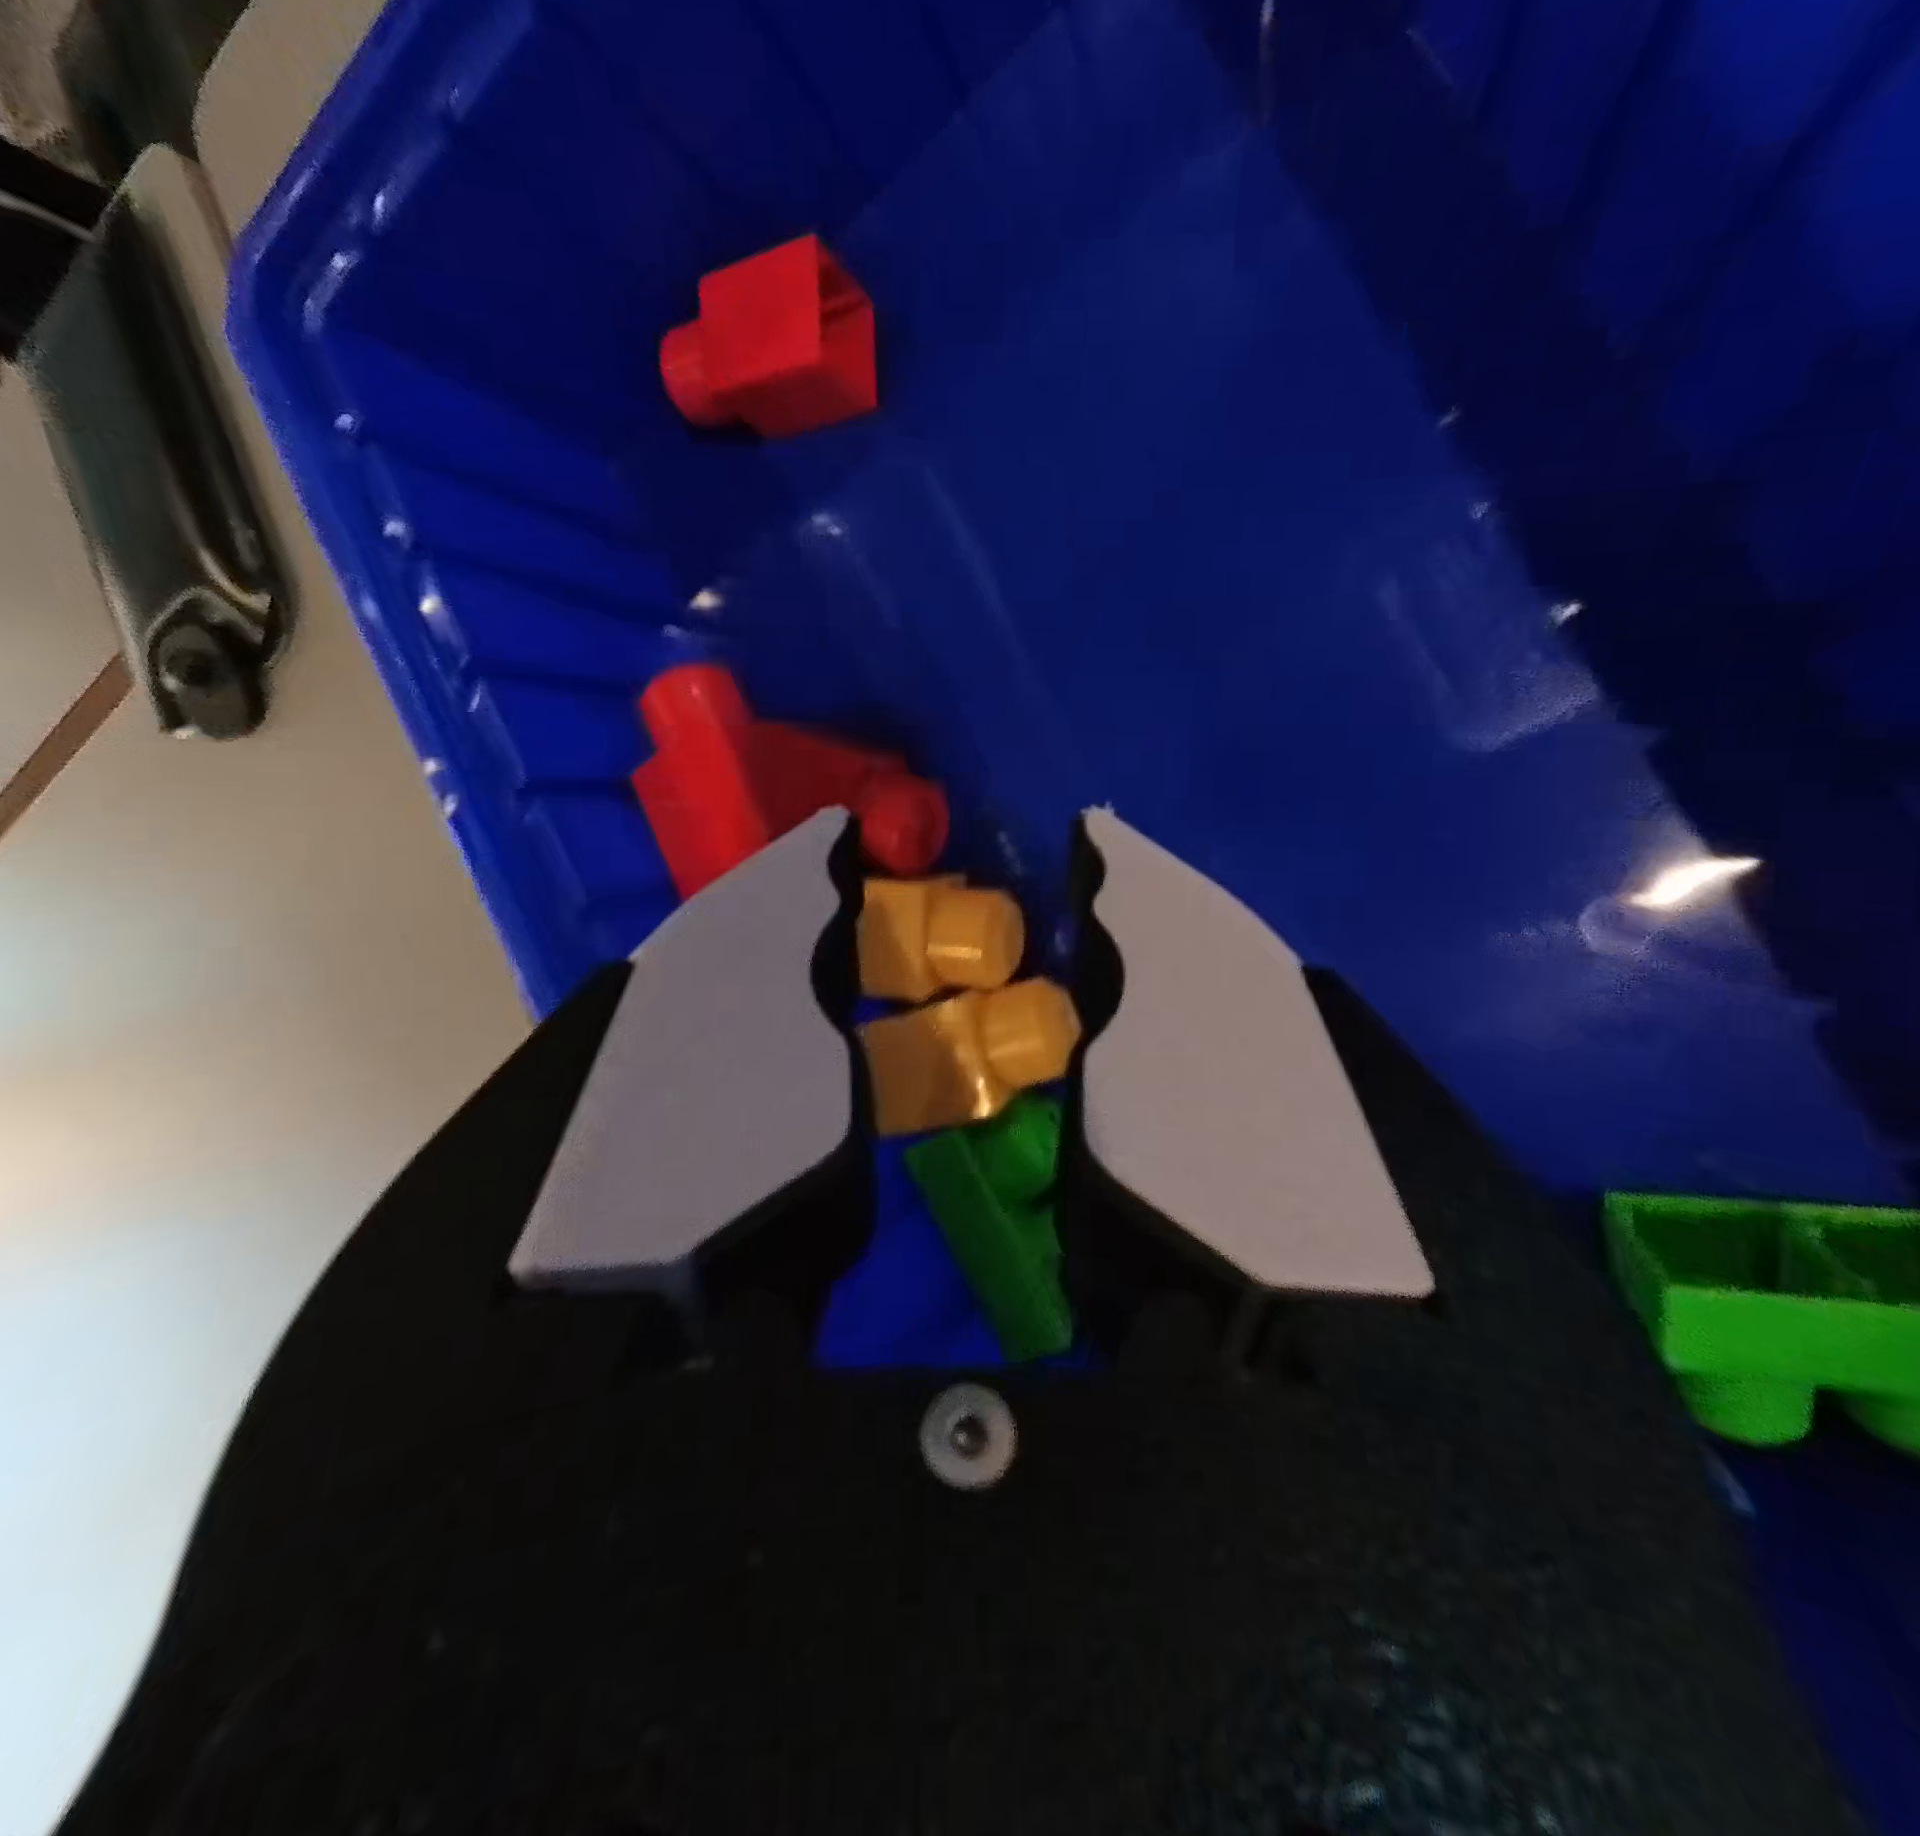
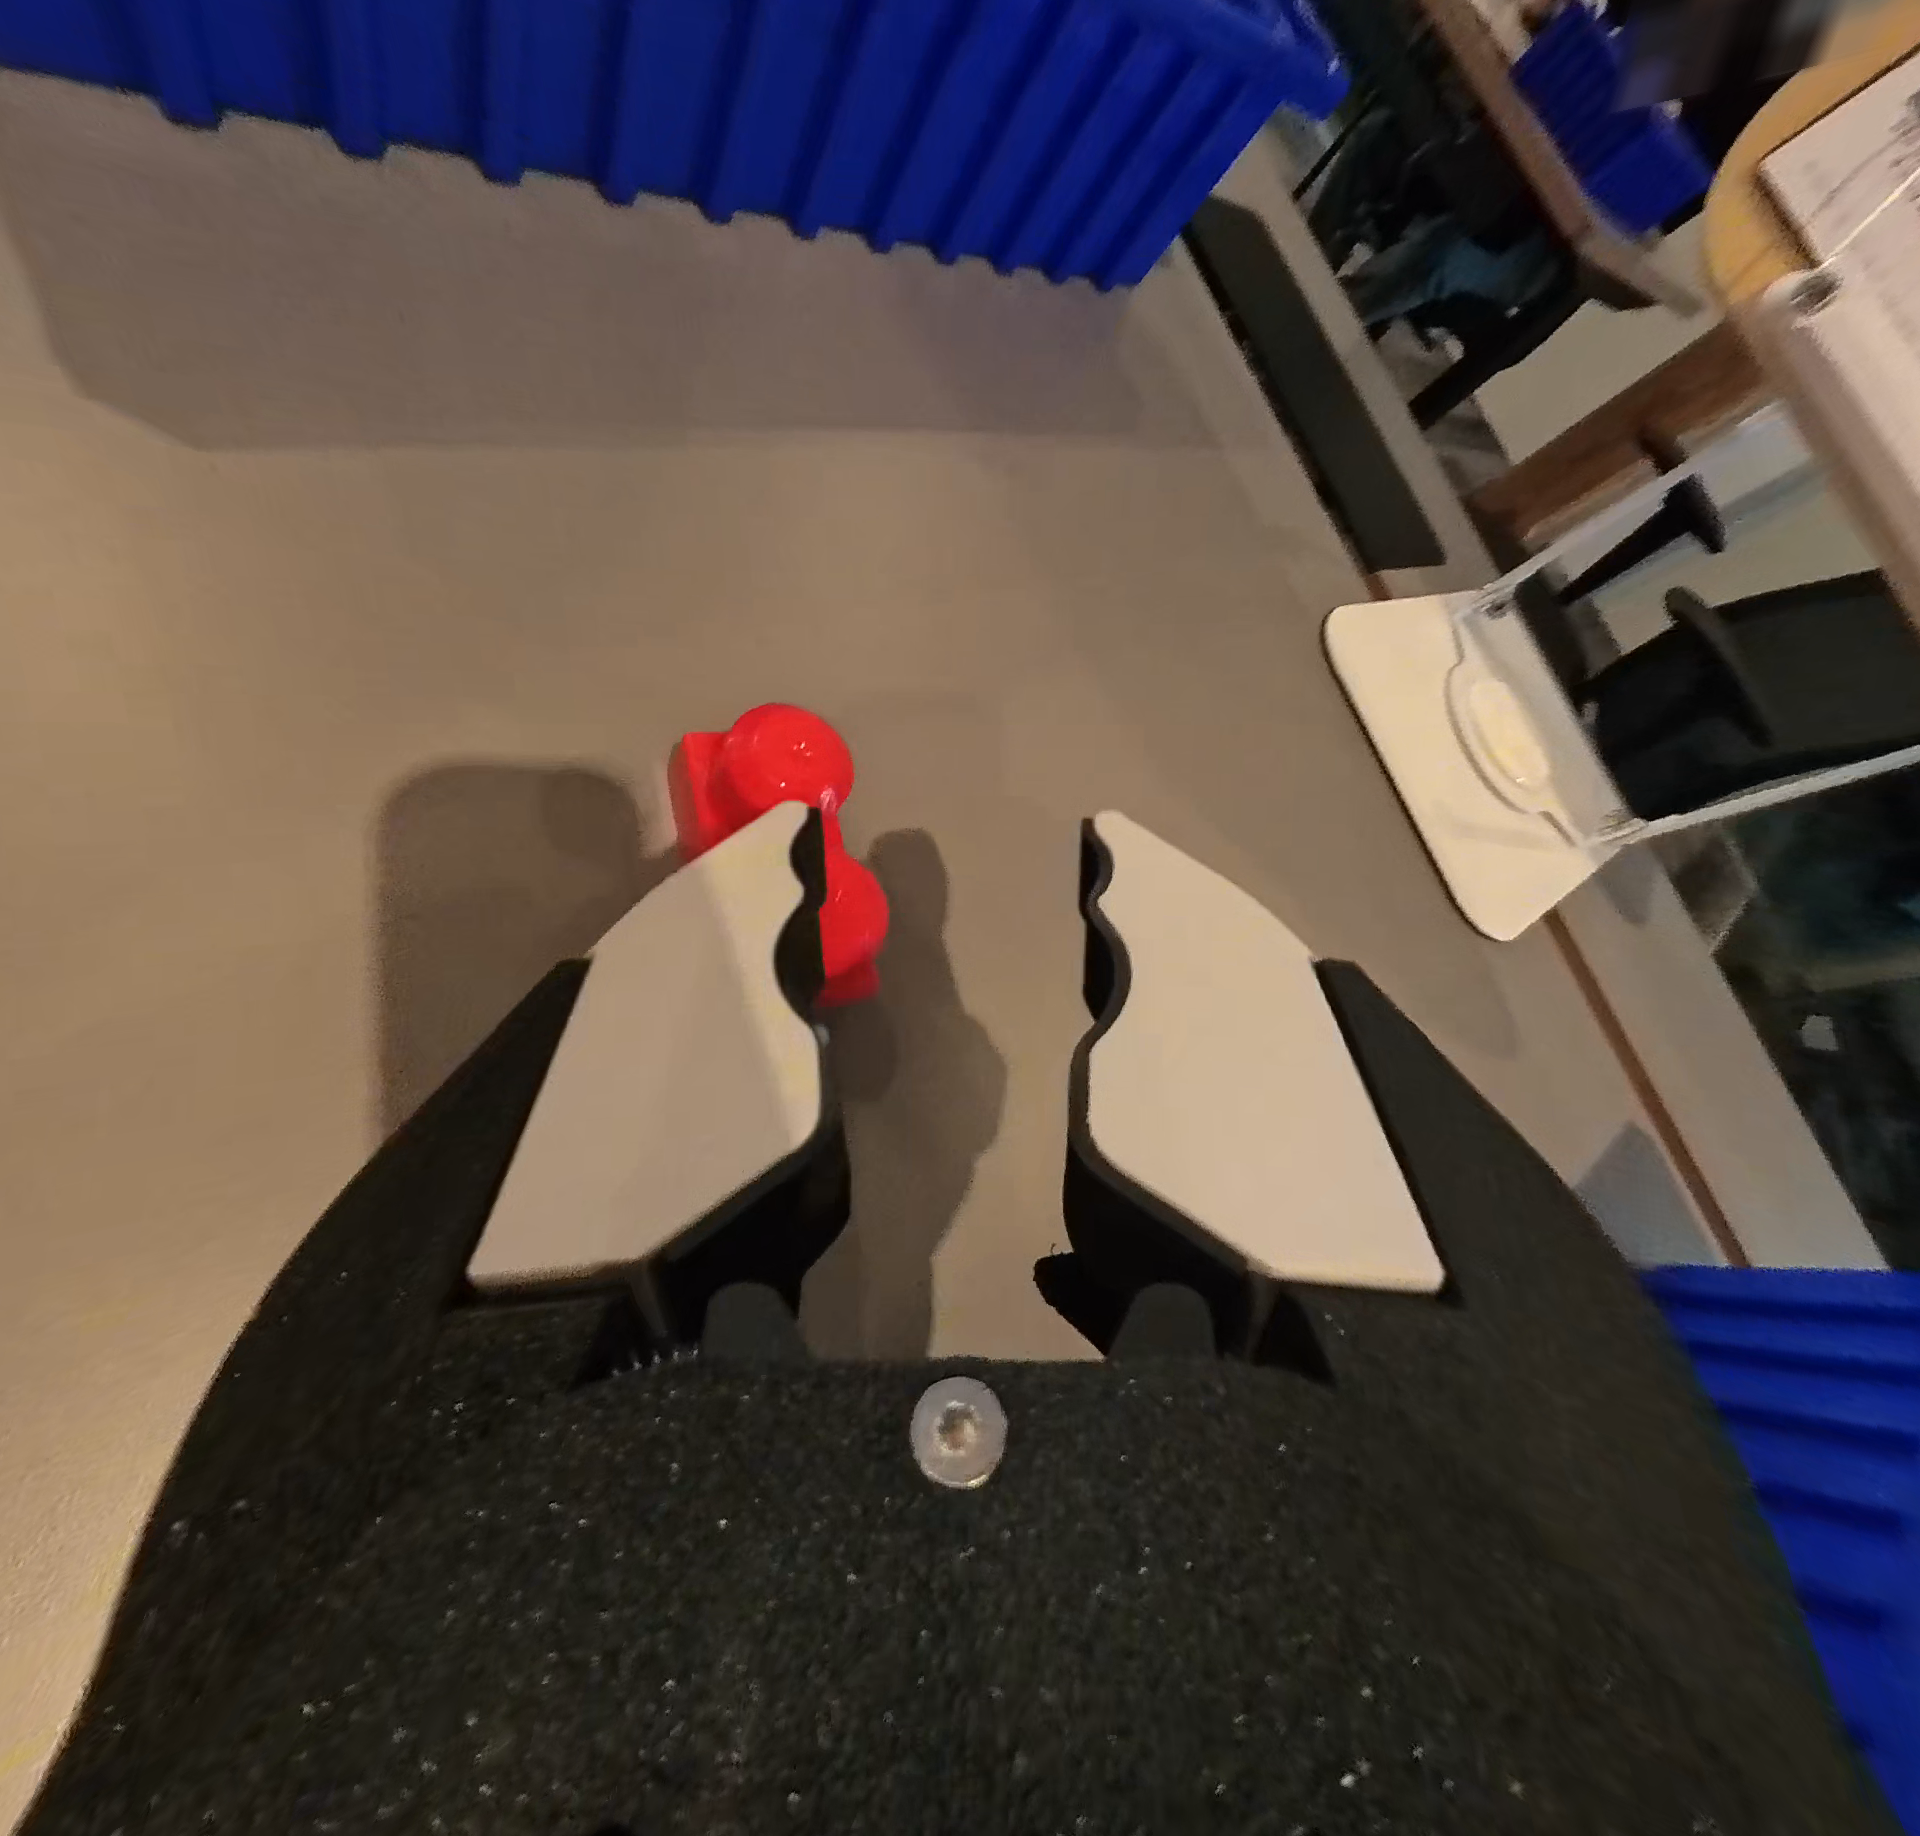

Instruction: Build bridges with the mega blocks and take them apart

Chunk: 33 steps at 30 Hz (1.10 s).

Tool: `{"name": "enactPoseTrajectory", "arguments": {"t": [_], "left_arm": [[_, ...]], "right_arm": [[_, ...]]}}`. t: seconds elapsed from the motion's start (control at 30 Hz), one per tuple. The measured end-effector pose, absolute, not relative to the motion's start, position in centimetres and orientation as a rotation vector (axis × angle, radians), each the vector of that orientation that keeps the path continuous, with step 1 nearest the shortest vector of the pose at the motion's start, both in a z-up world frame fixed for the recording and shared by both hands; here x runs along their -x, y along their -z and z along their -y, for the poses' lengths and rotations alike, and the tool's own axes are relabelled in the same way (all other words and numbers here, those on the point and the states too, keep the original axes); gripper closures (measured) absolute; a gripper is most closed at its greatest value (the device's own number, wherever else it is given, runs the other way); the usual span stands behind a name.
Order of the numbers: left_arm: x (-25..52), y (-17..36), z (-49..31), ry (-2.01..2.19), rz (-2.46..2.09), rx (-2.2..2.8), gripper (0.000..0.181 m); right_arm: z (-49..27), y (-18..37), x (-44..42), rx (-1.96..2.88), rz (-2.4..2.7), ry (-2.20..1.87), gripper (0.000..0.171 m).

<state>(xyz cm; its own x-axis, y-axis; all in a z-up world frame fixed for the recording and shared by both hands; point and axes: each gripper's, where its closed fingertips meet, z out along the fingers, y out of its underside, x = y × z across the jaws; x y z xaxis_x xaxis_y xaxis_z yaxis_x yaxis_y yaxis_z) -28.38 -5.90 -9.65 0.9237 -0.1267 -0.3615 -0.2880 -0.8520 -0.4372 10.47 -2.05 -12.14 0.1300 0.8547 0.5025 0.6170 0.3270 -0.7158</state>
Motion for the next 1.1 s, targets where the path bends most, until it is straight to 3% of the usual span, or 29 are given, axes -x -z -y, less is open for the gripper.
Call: {"name": "enactPoseTrajectory", "arguments": {"t": [0.03,0.2,0.33,0.4,0.67,0.8,0.97,1.0,1.1], "left_arm": [[28.1,9.6,5.0,-0.419,-0.307,2.575,0.143],[28.3,9.3,-0.4,-0.424,-0.322,2.526,0.137],[29.8,11.7,-3.7,-0.424,-0.277,2.605,0.095],[30.7,12.7,-5.0,-0.424,-0.233,2.609,0.092],[34.0,15.7,-7.5,-0.390,-0.045,2.644,0.094],[34.8,15.7,-8.4,-0.452,-0.028,2.593,0.108],[35.4,16.6,-8.4,-0.516,-0.028,2.652,0.107],[35.7,16.7,-8.3,-0.554,-0.027,2.651,0.112],[36.6,16.2,-8.0,-0.741,-0.079,2.612,0.150]], "right_arm": [[2.1,11.8,-10.4,1.359,1.558,-0.298,0.126],[2.5,10.4,-10.1,1.295,1.498,-0.333,0.133],[2.3,10.6,-10.2,1.286,1.503,-0.299,0.134],[2.2,10.7,-10.2,1.278,1.511,-0.277,0.135],[3.7,9.6,-9.5,1.196,1.511,-0.327,0.138],[3.8,9.0,-9.6,1.182,1.492,-0.340,0.139],[3.9,8.3,-9.8,1.176,1.458,-0.383,0.141],[3.9,8.2,-9.9,1.175,1.452,-0.388,0.141],[3.9,8.0,-9.9,1.172,1.441,-0.398,0.142]]}}
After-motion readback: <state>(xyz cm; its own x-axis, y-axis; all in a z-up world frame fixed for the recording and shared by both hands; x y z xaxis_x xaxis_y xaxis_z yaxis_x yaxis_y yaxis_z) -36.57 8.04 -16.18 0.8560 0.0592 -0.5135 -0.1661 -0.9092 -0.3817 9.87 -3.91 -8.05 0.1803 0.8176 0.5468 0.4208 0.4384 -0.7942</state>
